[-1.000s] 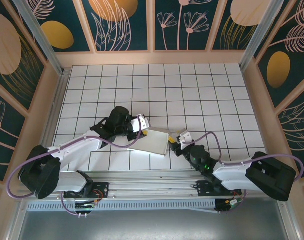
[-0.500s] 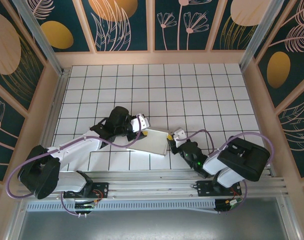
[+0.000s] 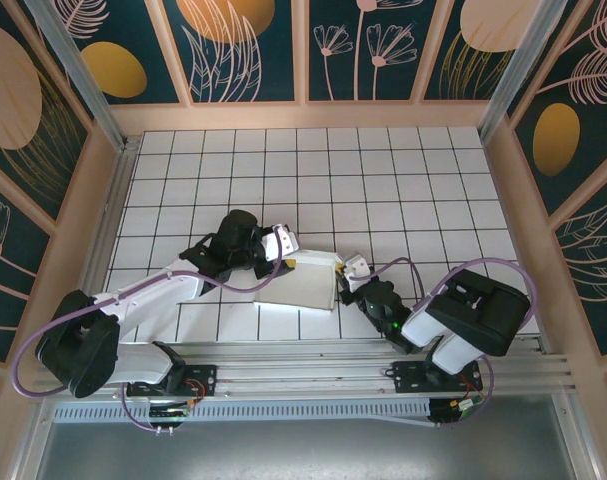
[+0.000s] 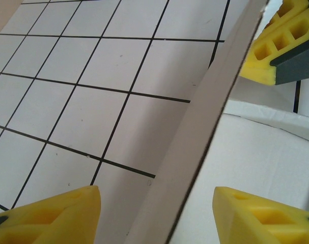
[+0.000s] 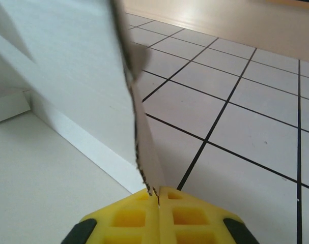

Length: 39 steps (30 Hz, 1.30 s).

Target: Fold the paper box

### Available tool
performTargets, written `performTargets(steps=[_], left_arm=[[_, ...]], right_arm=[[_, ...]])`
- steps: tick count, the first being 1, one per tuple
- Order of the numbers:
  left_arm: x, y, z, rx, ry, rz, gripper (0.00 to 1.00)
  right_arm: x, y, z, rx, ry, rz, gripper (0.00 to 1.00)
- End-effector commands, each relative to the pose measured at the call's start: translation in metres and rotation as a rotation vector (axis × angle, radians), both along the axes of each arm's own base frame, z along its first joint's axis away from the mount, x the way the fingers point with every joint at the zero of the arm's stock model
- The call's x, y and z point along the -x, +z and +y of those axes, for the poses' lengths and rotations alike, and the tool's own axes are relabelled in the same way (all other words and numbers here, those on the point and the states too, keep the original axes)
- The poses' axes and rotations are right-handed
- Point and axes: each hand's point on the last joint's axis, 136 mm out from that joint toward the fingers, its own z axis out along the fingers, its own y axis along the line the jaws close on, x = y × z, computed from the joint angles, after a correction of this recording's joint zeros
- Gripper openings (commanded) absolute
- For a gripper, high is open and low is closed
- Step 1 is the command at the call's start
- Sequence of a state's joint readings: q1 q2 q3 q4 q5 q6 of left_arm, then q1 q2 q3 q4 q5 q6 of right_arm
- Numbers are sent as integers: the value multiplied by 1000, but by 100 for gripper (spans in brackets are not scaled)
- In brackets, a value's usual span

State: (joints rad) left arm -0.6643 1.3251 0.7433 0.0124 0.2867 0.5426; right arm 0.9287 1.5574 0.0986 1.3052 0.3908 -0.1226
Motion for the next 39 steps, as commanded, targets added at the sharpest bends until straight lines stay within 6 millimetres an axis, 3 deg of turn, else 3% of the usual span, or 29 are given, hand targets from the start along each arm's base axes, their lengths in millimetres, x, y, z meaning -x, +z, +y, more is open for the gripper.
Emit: performTargets(steps=[1, 9, 11, 13, 17, 20, 22, 25, 27, 33, 39], left_arm=[[-1, 8, -6, 32, -4, -8, 61], [4, 4, -1, 35, 11, 1, 63], [3, 10, 1, 57, 28, -5, 79], [4, 26, 2, 116, 56, -16, 98], [4, 85, 18, 361, 212, -61, 99], [6, 117, 49, 555, 417, -13, 99], [6, 124, 79, 668, 604, 39, 99], [9, 103, 134, 770, 951, 144, 77], [18, 76, 150, 733, 1051, 210, 73], [40, 0, 151, 579, 1054, 342, 75], [31, -34, 148, 619, 1006, 255, 80]], right_arm=[[-7, 13, 4, -38, -9, -38, 3], [-6, 10, 3, -9, -3, -42, 0], [-6, 8, 4, -1, 2, -42, 0], [-6, 6, 4, 6, -1, -41, 0], [-5, 6, 2, 9, -9, -52, 0], [-4, 7, 1, 12, -12, -51, 0], [-4, 8, 1, 13, -11, -50, 0], [-5, 10, 0, 8, -14, -54, 0], [-4, 11, 2, 7, -4, -51, 0], [-4, 11, 6, 4, 17, -40, 0], [-4, 14, 5, -1, 19, -40, 0]])
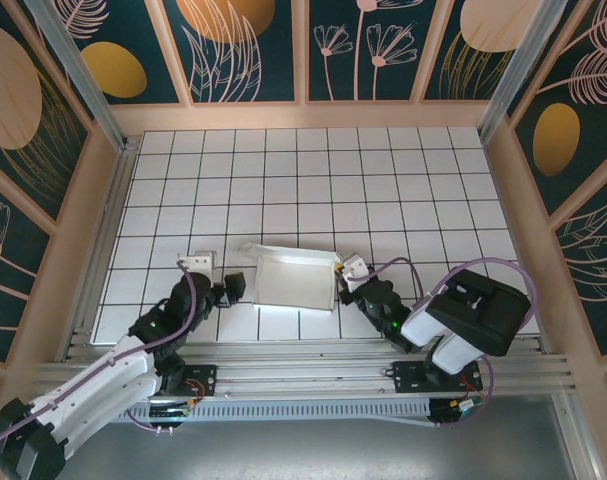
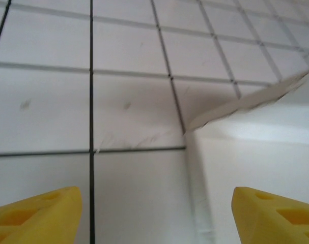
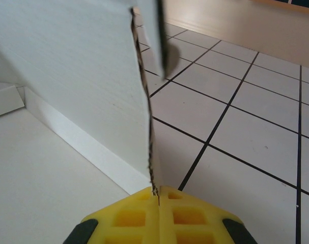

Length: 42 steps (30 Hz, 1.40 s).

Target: Fold the paper box

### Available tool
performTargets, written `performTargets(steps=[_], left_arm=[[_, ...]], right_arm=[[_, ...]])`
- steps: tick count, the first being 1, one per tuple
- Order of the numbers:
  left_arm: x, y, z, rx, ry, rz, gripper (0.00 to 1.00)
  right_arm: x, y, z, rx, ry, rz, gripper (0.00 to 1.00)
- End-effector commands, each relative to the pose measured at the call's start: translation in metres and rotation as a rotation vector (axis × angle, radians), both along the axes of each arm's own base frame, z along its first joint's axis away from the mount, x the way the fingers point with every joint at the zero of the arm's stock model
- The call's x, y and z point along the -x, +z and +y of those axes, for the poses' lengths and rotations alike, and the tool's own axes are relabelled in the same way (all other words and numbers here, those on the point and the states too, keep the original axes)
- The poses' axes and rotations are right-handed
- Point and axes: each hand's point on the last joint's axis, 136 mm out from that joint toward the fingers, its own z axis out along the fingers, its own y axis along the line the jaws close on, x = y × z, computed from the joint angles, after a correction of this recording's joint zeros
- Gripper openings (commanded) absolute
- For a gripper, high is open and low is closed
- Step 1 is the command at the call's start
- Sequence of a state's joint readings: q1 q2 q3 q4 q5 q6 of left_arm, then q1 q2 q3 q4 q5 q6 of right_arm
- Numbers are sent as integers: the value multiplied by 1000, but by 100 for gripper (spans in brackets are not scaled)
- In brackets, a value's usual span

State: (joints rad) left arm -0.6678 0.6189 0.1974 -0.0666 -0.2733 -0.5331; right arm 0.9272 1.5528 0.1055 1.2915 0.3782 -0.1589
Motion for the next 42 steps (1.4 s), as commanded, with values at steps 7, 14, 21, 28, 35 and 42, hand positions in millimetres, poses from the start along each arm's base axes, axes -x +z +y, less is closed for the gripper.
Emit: performTargets(steps=[7, 14, 21, 28, 35, 42], left_arm=[[-39, 11, -30, -62, -132, -123, 83], [-52, 17, -67, -29, -329, -120, 81], [-49, 11, -71, -16, -363, -82, 74], [-51, 15, -66, -26, -342, -86, 59], [-50, 14, -79, 27, -381, -48, 36], [-42, 5, -92, 157, -394, 59, 18]], right_arm=[[-3, 14, 2, -41, 7, -22, 0], [-3, 12, 2, -43, 4, -16, 0], [-4, 13, 3, -40, 4, -17, 0], [-5, 12, 4, -39, 6, -15, 0], [-6, 9, 4, -43, 0, 5, 0], [-11, 2, 7, -41, -28, 48, 0]])
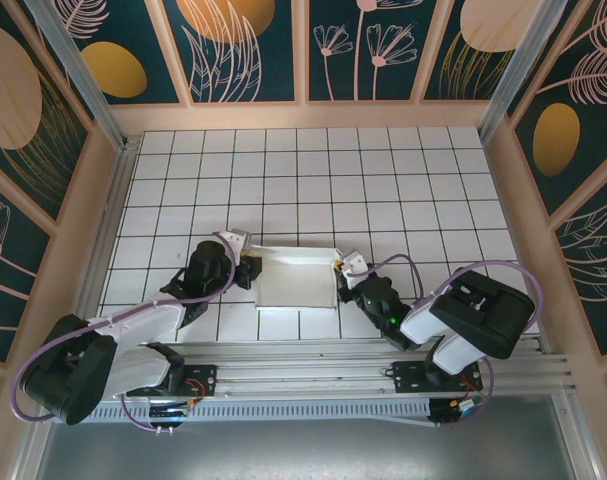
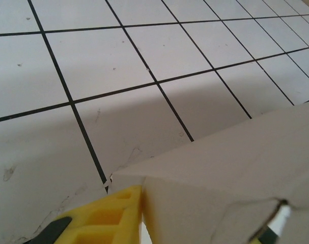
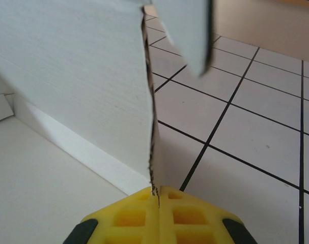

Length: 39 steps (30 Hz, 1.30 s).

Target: Fold the paper box

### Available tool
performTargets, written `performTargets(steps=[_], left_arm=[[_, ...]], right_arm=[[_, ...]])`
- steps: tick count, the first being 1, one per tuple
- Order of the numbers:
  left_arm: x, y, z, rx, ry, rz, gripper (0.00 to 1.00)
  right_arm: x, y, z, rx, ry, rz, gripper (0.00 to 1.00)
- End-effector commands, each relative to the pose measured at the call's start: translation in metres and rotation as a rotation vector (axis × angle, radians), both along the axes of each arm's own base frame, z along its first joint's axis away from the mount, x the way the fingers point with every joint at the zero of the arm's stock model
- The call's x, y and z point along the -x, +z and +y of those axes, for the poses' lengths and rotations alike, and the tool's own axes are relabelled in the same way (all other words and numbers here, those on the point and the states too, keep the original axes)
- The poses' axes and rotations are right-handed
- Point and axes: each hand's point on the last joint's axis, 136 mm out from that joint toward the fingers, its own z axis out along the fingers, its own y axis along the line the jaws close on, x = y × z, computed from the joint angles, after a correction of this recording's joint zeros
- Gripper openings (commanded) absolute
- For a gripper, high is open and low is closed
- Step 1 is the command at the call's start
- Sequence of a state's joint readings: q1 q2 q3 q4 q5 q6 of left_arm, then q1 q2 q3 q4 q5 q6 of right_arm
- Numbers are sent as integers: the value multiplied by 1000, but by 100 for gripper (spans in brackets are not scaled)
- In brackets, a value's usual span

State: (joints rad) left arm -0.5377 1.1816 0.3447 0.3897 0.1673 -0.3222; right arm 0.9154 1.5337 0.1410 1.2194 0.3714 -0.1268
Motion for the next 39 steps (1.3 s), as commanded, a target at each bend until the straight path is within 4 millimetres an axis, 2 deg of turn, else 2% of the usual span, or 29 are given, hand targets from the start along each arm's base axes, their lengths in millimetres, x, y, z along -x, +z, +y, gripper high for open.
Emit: performTargets(steps=[1, 11, 20, 24, 32, 39], left_arm=[[6, 4, -16, 104, -36, 86, 17], [13, 9, -22, 236, -9, 170, 15], [24, -7, -31, 245, -7, 229, 15], [31, -16, -29, 252, 15, 246, 13], [44, -12, -26, 256, -7, 228, 13], [60, -22, -18, 253, 2, 239, 13]], right_arm=[[-5, 1, 5, -30, -12, 21, 0], [-2, -9, 19, -37, 5, 79, 0], [6, -11, 37, -78, 29, 147, 0], [14, -21, 34, -64, 26, 175, 0], [22, -32, 21, -55, -8, 207, 0], [28, -36, 18, -46, -17, 222, 0]])
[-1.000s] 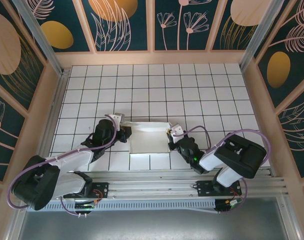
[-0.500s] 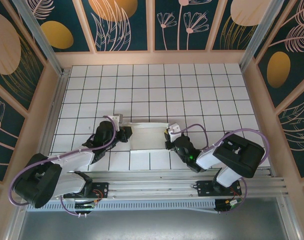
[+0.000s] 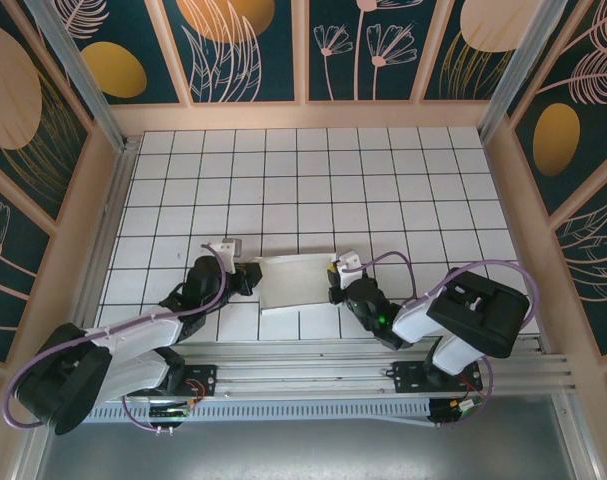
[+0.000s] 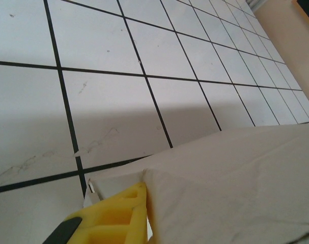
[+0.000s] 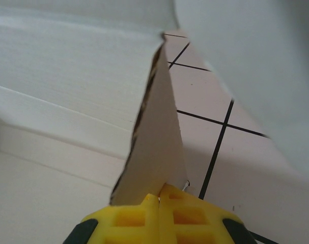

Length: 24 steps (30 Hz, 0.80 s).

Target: Fold the paper box

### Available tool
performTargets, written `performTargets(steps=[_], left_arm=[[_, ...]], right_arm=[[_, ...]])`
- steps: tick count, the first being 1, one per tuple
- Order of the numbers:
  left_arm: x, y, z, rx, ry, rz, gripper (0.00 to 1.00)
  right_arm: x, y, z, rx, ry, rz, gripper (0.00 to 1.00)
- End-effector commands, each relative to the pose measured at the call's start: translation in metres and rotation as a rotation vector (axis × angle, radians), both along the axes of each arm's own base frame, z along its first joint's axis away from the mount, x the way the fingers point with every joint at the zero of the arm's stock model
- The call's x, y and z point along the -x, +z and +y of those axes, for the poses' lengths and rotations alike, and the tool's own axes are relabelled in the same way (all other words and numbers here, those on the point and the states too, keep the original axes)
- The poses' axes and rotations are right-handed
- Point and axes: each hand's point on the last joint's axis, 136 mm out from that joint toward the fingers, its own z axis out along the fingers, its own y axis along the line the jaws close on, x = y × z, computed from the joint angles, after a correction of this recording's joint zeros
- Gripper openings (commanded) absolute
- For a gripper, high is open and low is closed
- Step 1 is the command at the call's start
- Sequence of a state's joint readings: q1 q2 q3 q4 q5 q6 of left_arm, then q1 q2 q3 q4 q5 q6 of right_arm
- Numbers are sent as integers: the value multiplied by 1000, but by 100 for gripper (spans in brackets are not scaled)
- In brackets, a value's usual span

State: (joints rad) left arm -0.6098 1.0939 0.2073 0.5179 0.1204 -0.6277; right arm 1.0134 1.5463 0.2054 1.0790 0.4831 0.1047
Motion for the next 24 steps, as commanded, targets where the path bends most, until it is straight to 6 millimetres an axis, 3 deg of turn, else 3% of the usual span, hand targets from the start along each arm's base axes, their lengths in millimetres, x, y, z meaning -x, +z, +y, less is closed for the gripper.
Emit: performTargets(steps=[1, 4, 8, 12, 24], left_arm=[[39, -20, -15, 38, -131, 116, 13], [44, -25, -13, 17, -132, 100, 12], [45, -17, -13, -12, -134, 0, 7], [43, -3, -14, -65, -135, -136, 5], [33, 12, 3, -176, -69, -355, 4]], right_arm=[[21, -26, 1, 49, 62, 90, 0], [25, -27, -2, 50, 56, 96, 0], [29, -25, -8, 36, 38, 101, 2], [32, -21, -15, 16, 26, 108, 11], [52, -6, -23, -69, 96, 116, 36]])
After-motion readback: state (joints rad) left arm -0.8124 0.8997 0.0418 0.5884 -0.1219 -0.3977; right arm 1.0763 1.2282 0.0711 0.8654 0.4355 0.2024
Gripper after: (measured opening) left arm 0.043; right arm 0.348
